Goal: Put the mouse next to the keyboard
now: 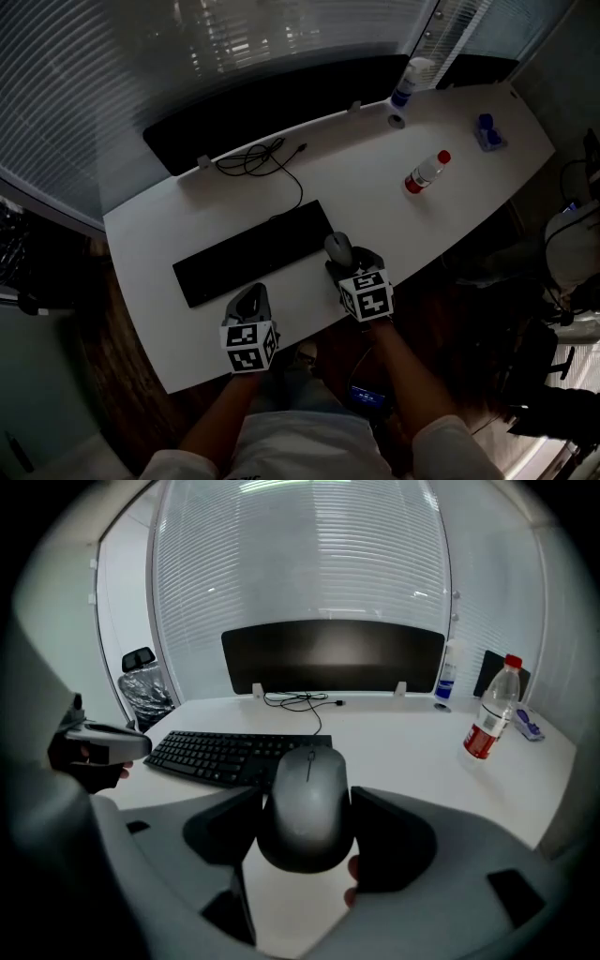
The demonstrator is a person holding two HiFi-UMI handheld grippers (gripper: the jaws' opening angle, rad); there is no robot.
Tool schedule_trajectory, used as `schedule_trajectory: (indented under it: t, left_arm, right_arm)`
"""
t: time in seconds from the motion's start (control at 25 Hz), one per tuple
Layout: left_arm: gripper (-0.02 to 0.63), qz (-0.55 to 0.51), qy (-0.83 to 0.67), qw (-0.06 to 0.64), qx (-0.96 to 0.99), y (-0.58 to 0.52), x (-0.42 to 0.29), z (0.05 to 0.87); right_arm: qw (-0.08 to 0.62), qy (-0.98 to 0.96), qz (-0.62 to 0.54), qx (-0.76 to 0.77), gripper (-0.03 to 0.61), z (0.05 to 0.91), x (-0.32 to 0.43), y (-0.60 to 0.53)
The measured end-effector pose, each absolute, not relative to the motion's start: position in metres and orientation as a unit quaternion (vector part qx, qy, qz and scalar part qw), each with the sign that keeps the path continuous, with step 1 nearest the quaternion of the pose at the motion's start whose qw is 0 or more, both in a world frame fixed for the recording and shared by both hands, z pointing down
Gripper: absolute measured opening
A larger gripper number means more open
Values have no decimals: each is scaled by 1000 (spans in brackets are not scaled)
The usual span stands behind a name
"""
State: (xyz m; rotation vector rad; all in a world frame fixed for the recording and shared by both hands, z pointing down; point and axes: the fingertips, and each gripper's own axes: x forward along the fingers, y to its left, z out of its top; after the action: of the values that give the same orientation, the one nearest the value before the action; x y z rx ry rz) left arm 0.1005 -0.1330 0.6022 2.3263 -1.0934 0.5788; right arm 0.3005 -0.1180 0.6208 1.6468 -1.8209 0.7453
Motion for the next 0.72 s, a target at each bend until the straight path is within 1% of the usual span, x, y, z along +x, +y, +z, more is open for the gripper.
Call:
schedule_trajectory:
  t: [0.28,0.48,0.72]
  left_arm:
    - [5,221,-401,266,848,-129,134,628]
    - [5,223,-403,271,845,-133,155,641]
    - [5,227,-406,271,843,-137,162,650]
  right_arm:
    - [282,-662,300,626,298,651,345,-126]
    - [299,-660,301,620,298,675,364,-135]
    - [286,-654,309,628,298,695,383,-141]
